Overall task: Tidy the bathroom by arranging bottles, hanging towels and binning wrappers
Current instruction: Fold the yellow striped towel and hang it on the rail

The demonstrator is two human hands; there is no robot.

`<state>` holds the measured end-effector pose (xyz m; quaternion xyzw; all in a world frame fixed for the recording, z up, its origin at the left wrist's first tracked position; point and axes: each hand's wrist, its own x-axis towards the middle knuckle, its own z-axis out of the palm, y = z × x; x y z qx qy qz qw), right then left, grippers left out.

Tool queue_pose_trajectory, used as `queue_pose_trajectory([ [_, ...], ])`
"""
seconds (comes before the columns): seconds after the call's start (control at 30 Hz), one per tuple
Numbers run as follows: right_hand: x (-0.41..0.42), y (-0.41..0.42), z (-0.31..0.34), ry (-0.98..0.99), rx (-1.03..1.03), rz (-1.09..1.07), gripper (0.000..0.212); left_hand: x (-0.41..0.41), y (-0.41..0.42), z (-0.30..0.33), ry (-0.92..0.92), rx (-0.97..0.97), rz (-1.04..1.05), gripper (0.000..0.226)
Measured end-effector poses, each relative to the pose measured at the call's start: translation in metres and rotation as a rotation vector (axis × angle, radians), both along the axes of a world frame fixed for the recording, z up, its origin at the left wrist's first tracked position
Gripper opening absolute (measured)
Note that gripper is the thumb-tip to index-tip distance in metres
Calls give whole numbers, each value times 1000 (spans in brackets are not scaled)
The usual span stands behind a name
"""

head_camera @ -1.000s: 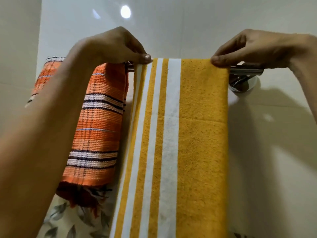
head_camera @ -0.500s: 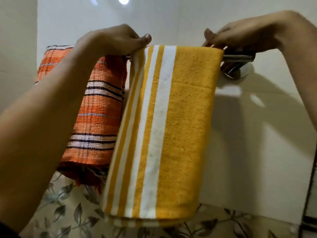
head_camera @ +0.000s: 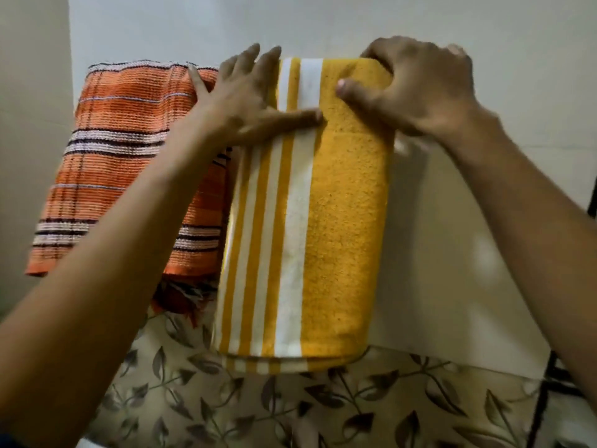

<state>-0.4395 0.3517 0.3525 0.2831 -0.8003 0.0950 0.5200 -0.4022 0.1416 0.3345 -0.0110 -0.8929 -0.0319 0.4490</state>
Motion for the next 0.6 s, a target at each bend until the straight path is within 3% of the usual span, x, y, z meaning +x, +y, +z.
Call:
queue_pose_trajectory([
  [0.1,-6,-5,-28,72,89,-75,94,-1,9,-35,89,-100,-10,129],
  [0.2,-13,-18,-85,91,141,-58,90,-6,23,-83,111,-158,44,132],
  [0.4,-32,-30,-231,7,171,-63,87,-22,36,-214,-41,-193,120,121],
  [0.6,-33,-28,-315,-168,238,8,116,-20,39,-292,-239,-124,175,124],
])
